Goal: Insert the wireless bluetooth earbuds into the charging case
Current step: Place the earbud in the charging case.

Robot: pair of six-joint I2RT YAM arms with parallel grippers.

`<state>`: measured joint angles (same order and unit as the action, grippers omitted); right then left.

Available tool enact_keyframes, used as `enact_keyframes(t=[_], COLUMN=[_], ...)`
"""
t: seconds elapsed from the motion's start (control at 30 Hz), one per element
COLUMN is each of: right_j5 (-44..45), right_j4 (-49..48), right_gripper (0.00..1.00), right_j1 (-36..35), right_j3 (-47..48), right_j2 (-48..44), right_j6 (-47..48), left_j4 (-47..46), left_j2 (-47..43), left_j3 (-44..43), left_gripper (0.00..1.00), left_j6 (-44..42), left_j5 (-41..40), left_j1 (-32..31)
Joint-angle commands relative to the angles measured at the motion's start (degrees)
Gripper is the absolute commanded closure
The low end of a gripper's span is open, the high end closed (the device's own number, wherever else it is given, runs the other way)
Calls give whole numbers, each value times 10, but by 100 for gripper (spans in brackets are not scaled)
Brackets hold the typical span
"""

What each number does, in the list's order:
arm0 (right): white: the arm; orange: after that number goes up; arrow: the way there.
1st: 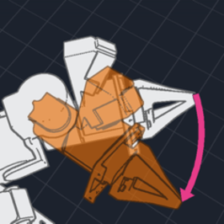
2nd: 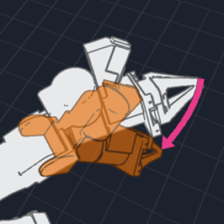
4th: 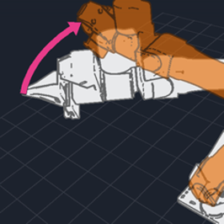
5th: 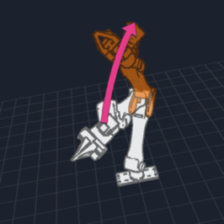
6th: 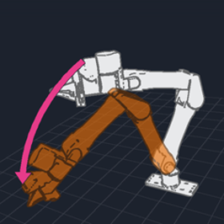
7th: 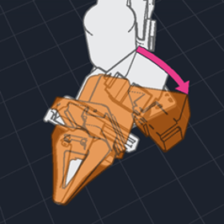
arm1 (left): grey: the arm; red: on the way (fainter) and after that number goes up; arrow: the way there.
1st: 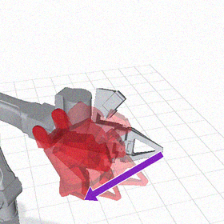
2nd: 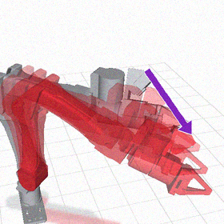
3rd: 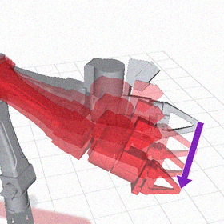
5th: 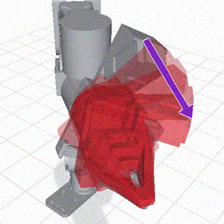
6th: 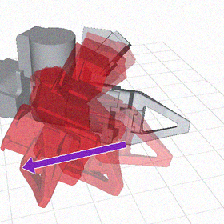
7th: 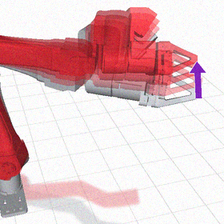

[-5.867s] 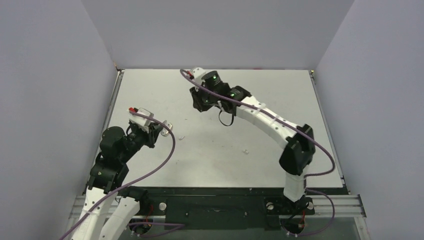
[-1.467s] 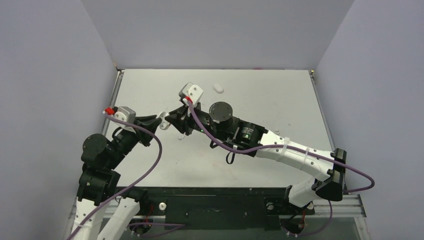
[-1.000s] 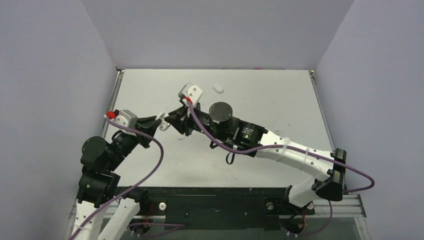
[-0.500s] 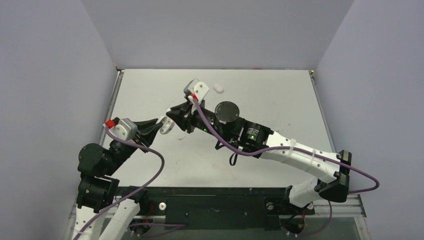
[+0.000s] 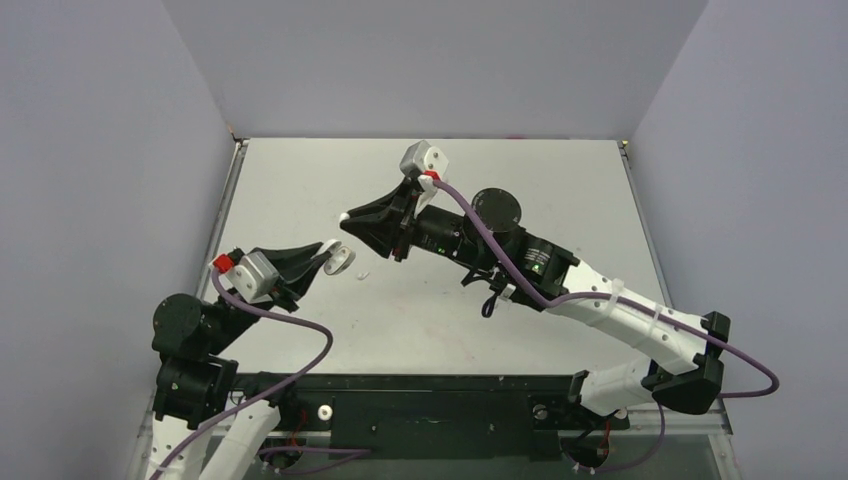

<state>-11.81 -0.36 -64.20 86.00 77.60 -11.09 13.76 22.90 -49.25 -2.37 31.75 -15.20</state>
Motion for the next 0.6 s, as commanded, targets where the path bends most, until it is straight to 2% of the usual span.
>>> enact_keyframes(t=[0.0,0.17,0.27,0.37,0.57], right_j5=[-66,-54,-11,72,140], right_j4=[-17,8,52,91,137], right_gripper=[100,100,100,100,100], right_j1=[-1,-3,-14,-34,-44], right_j3=[1,15,39,65,85], right_j2=[-9,15,35,47,49], right_j6=[-23,-23,-9,37,64], left_j4=[-20,7,25,59,89], left_j2=[14,56,70,85,90], left_j3=[-16,-51,-68,-85,-98], left_gripper=[100,100,100,100,100], left_j6=[-14,19,43,46,38], left_j5=[-4,-26,-29,-31,-26], left_j1=[3,3,3,3,3])
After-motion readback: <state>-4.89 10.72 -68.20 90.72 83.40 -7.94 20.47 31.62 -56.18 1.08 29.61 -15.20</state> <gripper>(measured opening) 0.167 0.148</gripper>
